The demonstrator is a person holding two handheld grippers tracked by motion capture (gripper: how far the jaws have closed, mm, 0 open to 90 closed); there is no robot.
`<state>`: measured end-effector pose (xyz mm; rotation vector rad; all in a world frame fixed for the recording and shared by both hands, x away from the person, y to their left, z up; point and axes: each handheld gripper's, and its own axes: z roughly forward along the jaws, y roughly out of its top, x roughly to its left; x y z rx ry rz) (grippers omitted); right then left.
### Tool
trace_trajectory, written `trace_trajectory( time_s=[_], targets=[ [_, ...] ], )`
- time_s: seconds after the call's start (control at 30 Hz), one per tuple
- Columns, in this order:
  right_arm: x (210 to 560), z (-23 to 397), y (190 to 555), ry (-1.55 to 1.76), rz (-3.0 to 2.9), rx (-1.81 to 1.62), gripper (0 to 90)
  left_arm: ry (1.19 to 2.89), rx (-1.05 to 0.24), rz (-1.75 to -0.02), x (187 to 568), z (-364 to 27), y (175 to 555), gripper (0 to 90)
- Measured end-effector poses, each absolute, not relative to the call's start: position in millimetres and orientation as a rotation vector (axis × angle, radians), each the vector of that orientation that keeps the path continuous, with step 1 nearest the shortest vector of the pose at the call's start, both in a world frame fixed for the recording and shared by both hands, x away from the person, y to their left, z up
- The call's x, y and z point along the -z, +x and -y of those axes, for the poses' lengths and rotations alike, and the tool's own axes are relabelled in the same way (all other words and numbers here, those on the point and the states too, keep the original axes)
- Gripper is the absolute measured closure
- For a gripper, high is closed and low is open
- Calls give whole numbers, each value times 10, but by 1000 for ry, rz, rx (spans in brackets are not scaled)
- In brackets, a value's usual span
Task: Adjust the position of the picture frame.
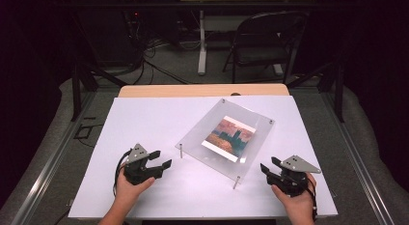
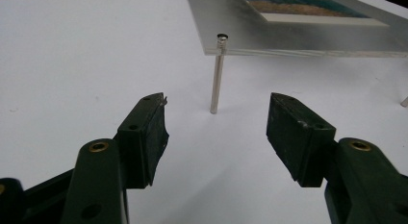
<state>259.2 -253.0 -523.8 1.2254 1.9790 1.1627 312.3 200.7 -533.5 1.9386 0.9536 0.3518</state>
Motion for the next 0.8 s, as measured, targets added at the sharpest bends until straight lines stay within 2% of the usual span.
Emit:
trace_trajectory(
  time_s=[0.2, 0.3, 0.43, 0.57, 0.73, 0.8],
  targets=[
    [5240, 2558, 2562, 1230, -1975, -1181, 478, 1947, -356, -982, 5368, -1977, 3159, 377],
    [5255, 2549, 2561, 1239, -1997, -1188, 448, 1943, -361, -995, 5374, -1969, 3161, 355],
    [5281, 2521, 2571, 1216, -2009, -1165, 397, 1931, -376, -1021, 5374, -1975, 3152, 375],
    [5305, 2491, 2565, 1204, -2024, -1146, 425, 1930, -401, -1029, 5376, -1973, 3147, 453],
    [5306, 2465, 2522, 1222, -2008, -1128, 535, 1945, -420, -1018, 5406, -1946, 3155, 496],
    [5302, 2449, 2506, 1211, -2009, -1120, 542, 1957, -427, -1004, 5416, -1924, 3159, 506]
  ],
)
